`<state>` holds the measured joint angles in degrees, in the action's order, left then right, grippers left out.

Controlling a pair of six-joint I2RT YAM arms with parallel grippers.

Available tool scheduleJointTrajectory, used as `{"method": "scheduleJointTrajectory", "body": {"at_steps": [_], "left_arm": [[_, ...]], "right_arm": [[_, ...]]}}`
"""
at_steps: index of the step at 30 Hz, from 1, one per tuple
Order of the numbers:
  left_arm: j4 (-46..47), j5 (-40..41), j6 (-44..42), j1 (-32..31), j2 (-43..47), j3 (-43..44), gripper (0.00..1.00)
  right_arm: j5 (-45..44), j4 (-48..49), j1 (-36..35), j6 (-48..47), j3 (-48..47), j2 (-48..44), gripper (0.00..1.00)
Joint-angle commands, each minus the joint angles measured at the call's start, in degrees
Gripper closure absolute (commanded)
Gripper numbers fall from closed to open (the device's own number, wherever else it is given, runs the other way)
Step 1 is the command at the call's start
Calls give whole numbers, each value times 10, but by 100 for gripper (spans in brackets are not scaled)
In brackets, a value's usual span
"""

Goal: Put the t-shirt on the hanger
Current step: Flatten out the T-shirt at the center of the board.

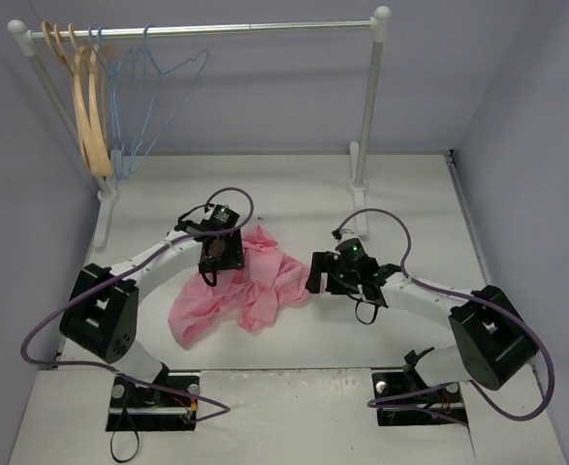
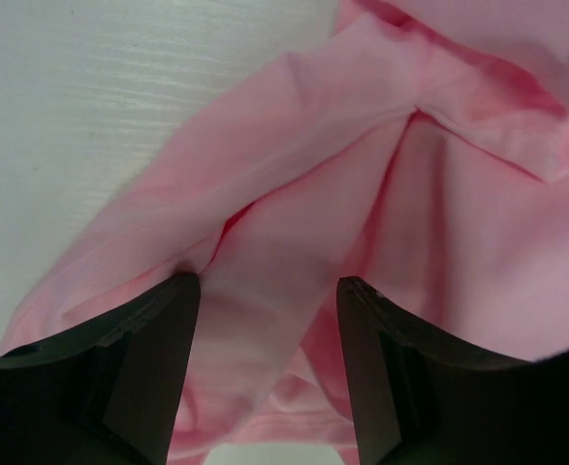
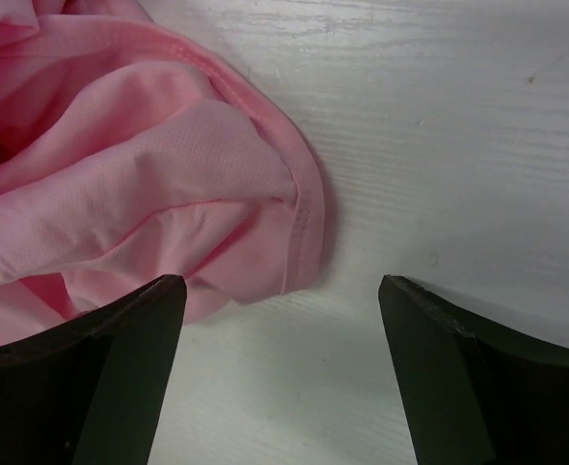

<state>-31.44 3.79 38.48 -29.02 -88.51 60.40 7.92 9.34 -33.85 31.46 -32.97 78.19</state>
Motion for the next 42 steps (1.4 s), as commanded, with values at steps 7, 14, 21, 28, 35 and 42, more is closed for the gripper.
{"method": "scheduleJointTrajectory", "body": {"at_steps": [7,14,21,28,35,42], "left_arm": [[24,-7,-15,26,-64,43,64],[0,-24,-38,39,-19,96,100],[-63,0,-90,46,97,222,100],[-88,53,-63,46,236,128,99],[-100,65,-10,46,316,-61,49],[-100,-26,-25,44,341,-64,46]], "right_arm": [[-16,125,-9,7,-9,68,50],[-109,39,-9,-109,-111,9,100],[-148,6,-11,-310,-288,-132,100],[29,-67,-44,-351,-337,-139,100],[-25,-120,-146,-295,-205,-132,30],[-125,-106,-141,-190,-90,-227,27]]}}
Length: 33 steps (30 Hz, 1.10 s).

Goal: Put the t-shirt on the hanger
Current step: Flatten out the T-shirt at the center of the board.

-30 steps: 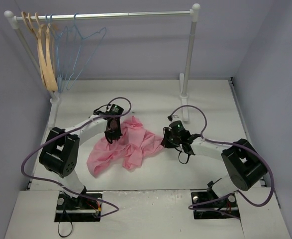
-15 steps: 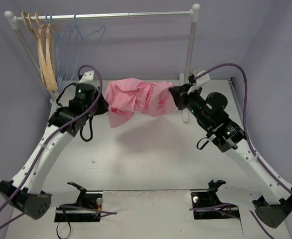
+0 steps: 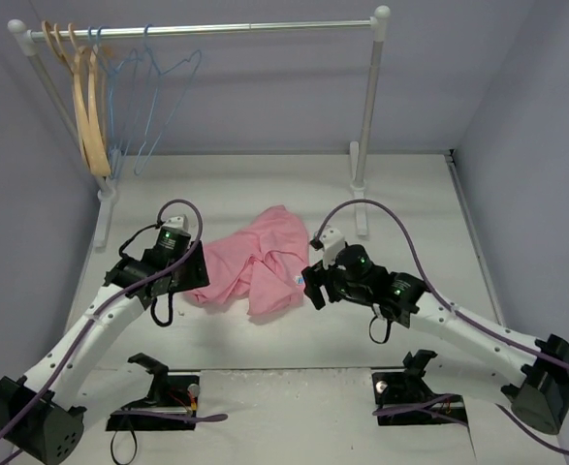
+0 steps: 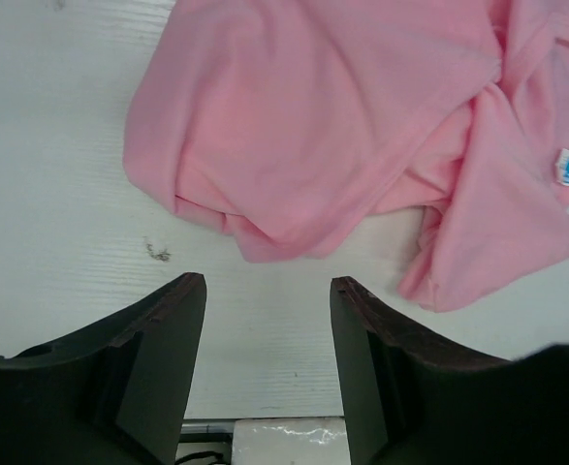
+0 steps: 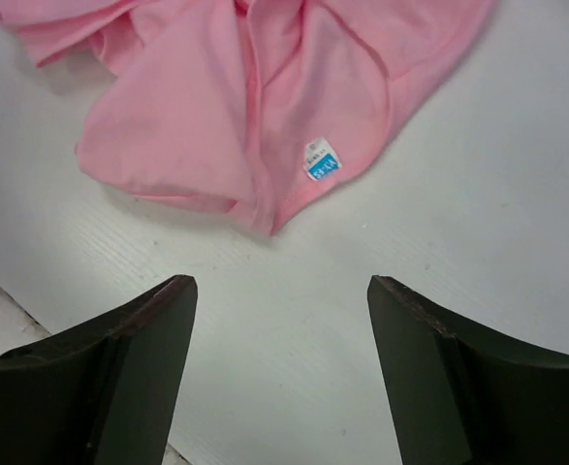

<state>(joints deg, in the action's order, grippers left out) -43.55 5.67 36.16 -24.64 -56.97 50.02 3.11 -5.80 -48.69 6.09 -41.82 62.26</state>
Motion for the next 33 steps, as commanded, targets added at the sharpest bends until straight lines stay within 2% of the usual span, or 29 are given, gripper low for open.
{"method": "scheduleJointTrajectory", "body": {"at_steps": [1,6,8,9,11,14,19,26,33], "left_arm": [[24,-54,-3,-1,23,43,46],[61,-75,17,-17,-23,55,46],[82,-42,31,-57,-38,64,46],[89,-22,36,-103,-56,68,46],[109,26,49,-150,-90,73,46],[131,47,60,-209,-144,85,46],[146,84,58,-279,-205,115,46],[137,98,36,-318,-261,131,45],[131,117,18,-338,-300,117,45]], "right_arm": [[-91,41,10,76,2,-71,29],[-109,52,59,128,20,-26,36],[-68,90,107,138,24,4,38],[-49,103,124,138,23,15,40],[-36,140,153,135,10,59,42],[-36,153,165,127,-30,146,47],[-36,185,175,139,-103,269,46],[-17,215,177,172,-163,386,43],[-16,231,178,190,-186,439,42]]}}
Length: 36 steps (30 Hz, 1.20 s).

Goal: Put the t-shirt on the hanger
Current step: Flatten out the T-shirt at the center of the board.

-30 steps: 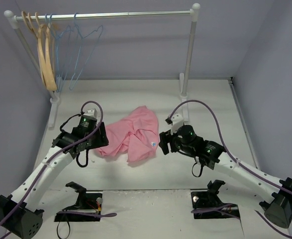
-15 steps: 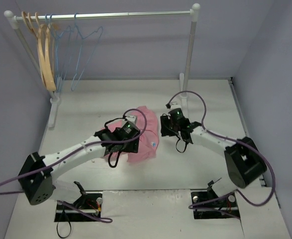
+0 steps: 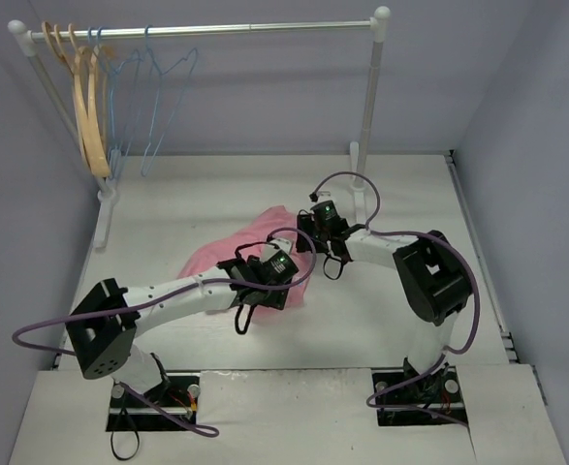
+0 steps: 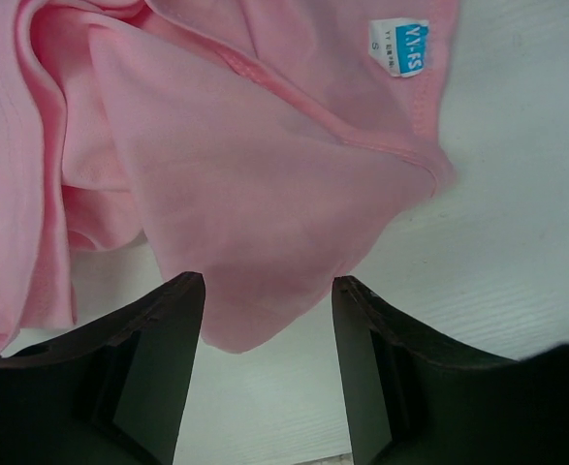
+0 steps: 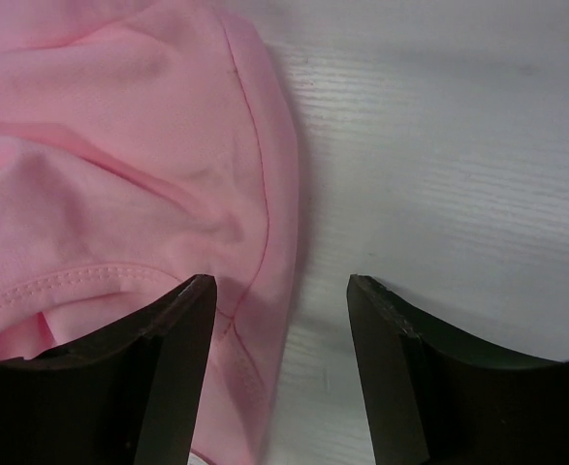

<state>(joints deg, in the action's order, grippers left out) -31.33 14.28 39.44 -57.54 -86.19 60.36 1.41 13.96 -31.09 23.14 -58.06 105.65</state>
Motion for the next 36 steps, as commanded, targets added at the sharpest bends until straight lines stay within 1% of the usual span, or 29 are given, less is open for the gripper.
{"method": "scheduleJointTrajectory", "body": {"at_steps": [1,9,12,13,14,15,16,17,18,19,21,22,24,25,26,27,28,29,31,32,33,36], "left_arm": [[7,36,-16,-10,-20,13,45],[13,54,-17,-34,-61,-4,45],[20,57,-19,-35,-71,-11,46],[22,62,-20,-35,-77,-15,47],[24,65,-21,-35,-79,-16,54],[24,74,-22,-35,-83,-16,76],[23,79,-23,-35,-88,-16,87],[22,84,-24,-34,-90,-14,98],[14,96,-25,-35,-90,-12,100],[10,104,-30,-34,-83,-10,100],[-3,129,-37,-33,-67,-7,100],[-7,136,-45,-30,-43,-5,100],[-24,157,-56,-20,-12,4,100],[-33,160,-67,-14,21,9,100],[-43,166,-74,-7,39,16,100],[-60,173,-81,7,58,33,100],[-68,177,-96,11,97,43,100],[-76,190,-108,19,116,63,100],[-87,199,-142,25,166,95,100],[-94,205,-153,27,179,113,100],[-107,216,-174,30,197,154,100],[-133,230,-211,31,213,219,100]], "right_arm": [[-3,36,2,20,-23,8,43],[-4,49,2,23,-14,21,44],[2,54,2,25,-15,28,48],[4,56,2,26,-16,30,53],[7,58,2,25,-16,34,56],[11,61,2,25,-18,36,61],[14,63,2,25,-18,38,74],[14,67,2,24,-18,36,82],[14,70,2,23,-18,33,89],[8,70,2,17,-18,29,100],[0,65,3,6,-20,5,100],[-10,59,2,-8,-27,-5,100],[-29,32,2,-23,-38,-47,100],[-41,22,1,-40,-49,-65,100],[-49,1,-1,-48,-57,-102,100],[-58,-12,-1,-57,-64,-122,100],[-66,-40,-3,-67,-83,-142,100],[-81,-54,-4,-86,-93,-182,100],[-93,-82,-7,-103,-119,-218,100],[-104,-110,-12,-111,-147,-249,100],[-109,-124,-14,-127,-162,-264,100],[-131,-180,-29,-150,-227,-309,100]]}}
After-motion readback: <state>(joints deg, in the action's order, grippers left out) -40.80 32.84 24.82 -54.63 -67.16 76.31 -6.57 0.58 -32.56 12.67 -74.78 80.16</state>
